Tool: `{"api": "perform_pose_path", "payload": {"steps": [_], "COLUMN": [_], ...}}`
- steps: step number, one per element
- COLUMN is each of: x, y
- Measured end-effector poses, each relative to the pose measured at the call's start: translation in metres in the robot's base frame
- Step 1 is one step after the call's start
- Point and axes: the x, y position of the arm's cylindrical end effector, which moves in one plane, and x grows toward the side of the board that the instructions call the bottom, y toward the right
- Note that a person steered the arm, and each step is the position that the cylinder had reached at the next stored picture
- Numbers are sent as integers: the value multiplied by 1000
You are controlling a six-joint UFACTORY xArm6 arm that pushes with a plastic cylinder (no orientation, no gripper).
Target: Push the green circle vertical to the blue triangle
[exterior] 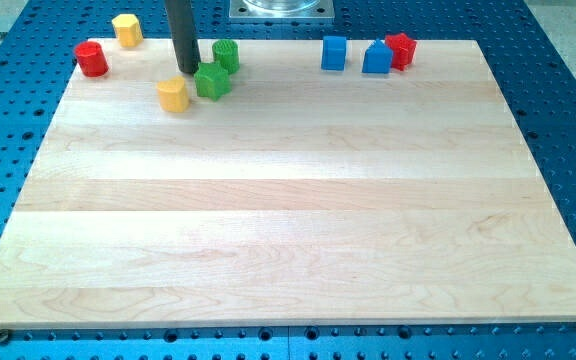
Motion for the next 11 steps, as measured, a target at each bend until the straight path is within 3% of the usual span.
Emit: {"api": "perform_pose_path", "payload": {"steps": [4, 7, 9, 10, 11], "x": [-11, -20, 27, 51, 62], "y": [11, 106, 131, 198, 209]}}
